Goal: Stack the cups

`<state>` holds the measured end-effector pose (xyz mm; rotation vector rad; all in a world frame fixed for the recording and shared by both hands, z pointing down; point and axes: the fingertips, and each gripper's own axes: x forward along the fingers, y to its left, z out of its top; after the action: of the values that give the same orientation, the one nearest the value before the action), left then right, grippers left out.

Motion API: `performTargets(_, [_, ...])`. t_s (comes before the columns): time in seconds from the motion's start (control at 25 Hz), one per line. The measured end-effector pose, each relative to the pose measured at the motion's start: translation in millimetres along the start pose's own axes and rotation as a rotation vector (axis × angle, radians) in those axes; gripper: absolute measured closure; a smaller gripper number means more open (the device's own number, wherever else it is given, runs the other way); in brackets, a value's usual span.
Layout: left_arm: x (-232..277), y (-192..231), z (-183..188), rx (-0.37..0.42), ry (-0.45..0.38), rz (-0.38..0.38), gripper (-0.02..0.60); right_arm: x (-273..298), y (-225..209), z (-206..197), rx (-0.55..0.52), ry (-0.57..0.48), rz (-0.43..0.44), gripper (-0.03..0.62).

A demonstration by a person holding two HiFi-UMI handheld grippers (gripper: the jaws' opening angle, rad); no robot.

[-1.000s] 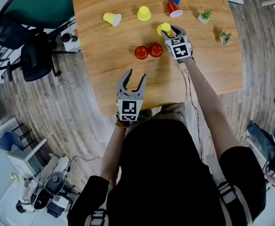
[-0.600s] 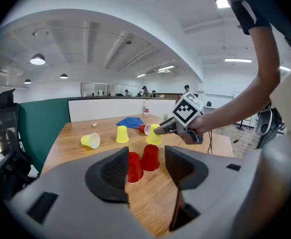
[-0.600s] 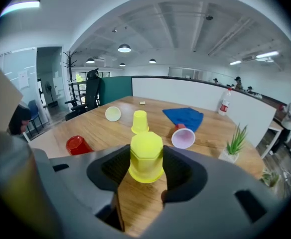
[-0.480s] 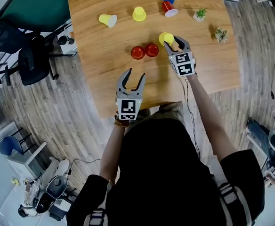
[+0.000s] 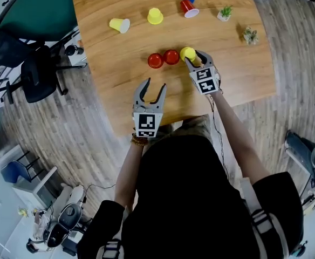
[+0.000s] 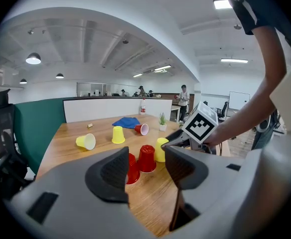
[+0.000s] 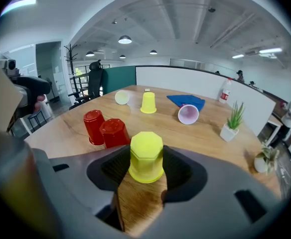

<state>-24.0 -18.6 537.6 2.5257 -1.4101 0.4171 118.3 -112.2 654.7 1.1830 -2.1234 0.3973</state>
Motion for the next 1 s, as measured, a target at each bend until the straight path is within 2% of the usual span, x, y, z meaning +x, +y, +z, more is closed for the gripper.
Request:
performTargets(0.2, [-1,1,-2,-0.004,0.003,0.002,0.337,4,-1,-2,0.019,-0.013,-0.008,0.372])
performTargets(0.24, [-2,1,-3,-0.006,0.004,0.003,0.337,3,-2,-1,0.024,-0.028,-0.014,0.355])
performTargets(0.32, [-2,1,-6,-0.008,0.005,0.006,0.337,-5,-4,5,0.039,-0.066,-0.014,0.278])
performTargets(0.36, [-2,1,-7,-0.008,0.006,0.008,0.337,-9,-5,9,0.037,-0.087,-0.013,0.273])
performTargets(0.52, [-2,4,-10,-0.011,0.01,0.012,0.337,-24,-7,31,-0.042,-0.137,-0.019,0.273])
performTargets(0.76, [-1,4,-8,-0.016,0.007,0.012,0.337,-15,-70,51,0.008,-0.156,-0.105,0.273])
performTargets(1.0, [-2,4,-8,-0.012,0.012,0.02,0.337,21,-108,75,-0.024,-0.123,-0.104,0.252])
